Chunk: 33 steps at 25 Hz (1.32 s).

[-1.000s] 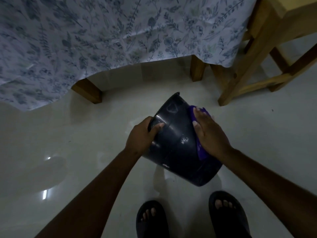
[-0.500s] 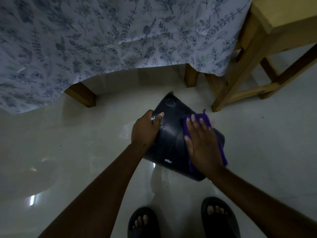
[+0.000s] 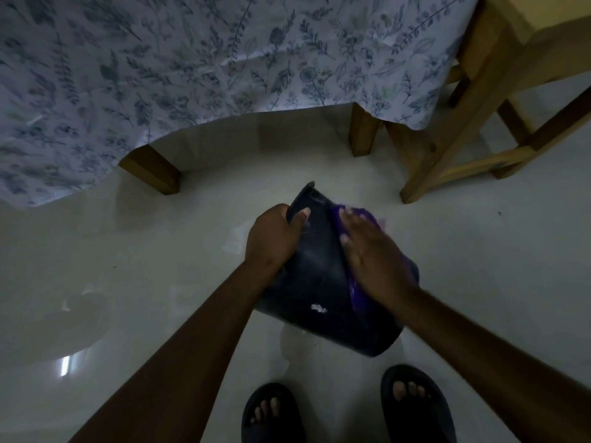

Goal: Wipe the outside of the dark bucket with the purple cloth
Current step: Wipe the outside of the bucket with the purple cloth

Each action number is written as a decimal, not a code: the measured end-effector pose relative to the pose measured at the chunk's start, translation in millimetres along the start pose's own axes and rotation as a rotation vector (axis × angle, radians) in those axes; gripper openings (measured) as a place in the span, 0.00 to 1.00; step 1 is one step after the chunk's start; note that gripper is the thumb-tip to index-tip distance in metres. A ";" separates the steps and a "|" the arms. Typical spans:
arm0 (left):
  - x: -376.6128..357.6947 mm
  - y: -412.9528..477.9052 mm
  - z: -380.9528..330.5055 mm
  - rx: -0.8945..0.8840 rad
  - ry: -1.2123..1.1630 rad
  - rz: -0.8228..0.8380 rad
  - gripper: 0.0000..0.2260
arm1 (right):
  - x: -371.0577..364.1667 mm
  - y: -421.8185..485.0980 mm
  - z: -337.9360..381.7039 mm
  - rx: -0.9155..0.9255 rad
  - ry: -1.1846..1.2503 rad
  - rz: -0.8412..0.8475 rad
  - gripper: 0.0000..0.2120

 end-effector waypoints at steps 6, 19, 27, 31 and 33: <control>22.3 -2.5 5.2 -0.046 -0.092 0.225 0.10 | -5.9 1.1 -7.4 0.087 -0.089 0.050 0.25; 0.1 13.7 2.3 -0.026 0.133 -0.042 0.12 | -9.2 21.8 -15.1 -0.176 0.005 0.074 0.23; 0.2 17.6 10.2 -0.088 0.132 -0.032 0.12 | -31.9 -59.3 22.8 0.275 -0.270 0.071 0.25; 0.4 19.6 8.3 -0.034 0.126 -0.035 0.11 | -17.2 -10.9 5.2 0.001 -0.023 0.034 0.25; -0.8 23.2 8.3 -0.003 0.116 -0.053 0.10 | -22.0 -30.9 7.8 0.039 -0.143 0.023 0.25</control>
Point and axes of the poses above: each hand's wrist, its own y-axis towards the middle knuckle, its own x-axis out of the back of the hand, z = x × y, the point moved 1 cm from there along y, towards the middle knuckle, and after that the axes turned 6 degrees about -z, right-handed, at the moved point
